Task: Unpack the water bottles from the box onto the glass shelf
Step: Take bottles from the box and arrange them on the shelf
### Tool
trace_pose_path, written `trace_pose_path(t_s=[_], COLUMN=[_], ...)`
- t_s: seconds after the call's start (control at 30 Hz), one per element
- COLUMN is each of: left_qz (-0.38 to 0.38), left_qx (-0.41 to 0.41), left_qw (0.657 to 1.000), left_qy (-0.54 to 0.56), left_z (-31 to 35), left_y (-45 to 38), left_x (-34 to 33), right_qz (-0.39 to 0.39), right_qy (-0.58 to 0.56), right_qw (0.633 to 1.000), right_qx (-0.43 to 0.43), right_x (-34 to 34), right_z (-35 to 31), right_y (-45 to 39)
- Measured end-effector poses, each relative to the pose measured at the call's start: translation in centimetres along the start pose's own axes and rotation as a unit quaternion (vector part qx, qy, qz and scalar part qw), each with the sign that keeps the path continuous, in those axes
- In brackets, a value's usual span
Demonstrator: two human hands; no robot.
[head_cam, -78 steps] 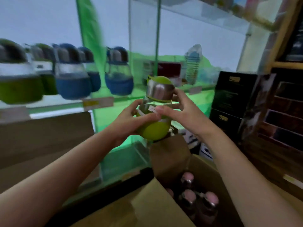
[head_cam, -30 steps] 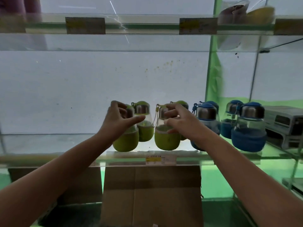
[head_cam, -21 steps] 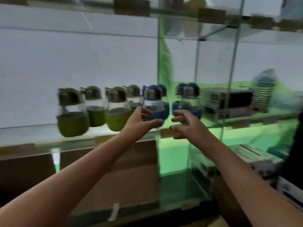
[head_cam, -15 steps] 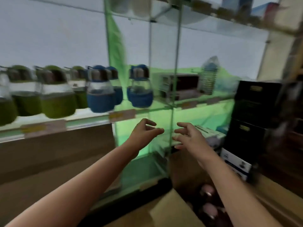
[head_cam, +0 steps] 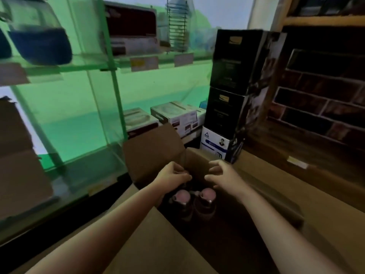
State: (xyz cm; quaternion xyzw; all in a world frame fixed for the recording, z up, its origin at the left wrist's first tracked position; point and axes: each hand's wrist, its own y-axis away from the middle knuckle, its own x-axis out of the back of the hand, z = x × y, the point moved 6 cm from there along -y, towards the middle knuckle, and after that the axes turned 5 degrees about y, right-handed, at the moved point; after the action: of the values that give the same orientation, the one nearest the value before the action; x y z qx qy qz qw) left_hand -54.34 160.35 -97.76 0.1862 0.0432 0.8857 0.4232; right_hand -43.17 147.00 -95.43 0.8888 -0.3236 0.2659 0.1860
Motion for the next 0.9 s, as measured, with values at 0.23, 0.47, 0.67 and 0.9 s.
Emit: trace_pose_path(t_s=[0.23,0.47,0.67,0.9], left_qz=[-0.029,-0.071,-0.114,-0.124], left_qx=[0.048,0.033,0.023,0.012], left_qw=[0.997,0.982,0.971,0.976], left_qy=[-0.045,-0.172,-0.209,-0.176], left_z=[-4.2,-7.1,-7.9,-7.4], left_y=[-3.8,-6.7,-7.8,-6.7], left_x=[-6.0,-10.5,-11.3,-11.3], right_qz=[-0.033,-0.041,-0.016,0.025], right_qy=[0.022,0.052,0.027,0.099], right_qw=[0.996,0.992,0.995,0.989], right_qx=[-0.083,-0.109,-0.1,-0.107], right_x=[-1.8,-5.4,-7.8,-7.6], right_z=[8.3,13.8,16.1,15.5], right_y=[-3.3,-5.7,-7.6,-7.2])
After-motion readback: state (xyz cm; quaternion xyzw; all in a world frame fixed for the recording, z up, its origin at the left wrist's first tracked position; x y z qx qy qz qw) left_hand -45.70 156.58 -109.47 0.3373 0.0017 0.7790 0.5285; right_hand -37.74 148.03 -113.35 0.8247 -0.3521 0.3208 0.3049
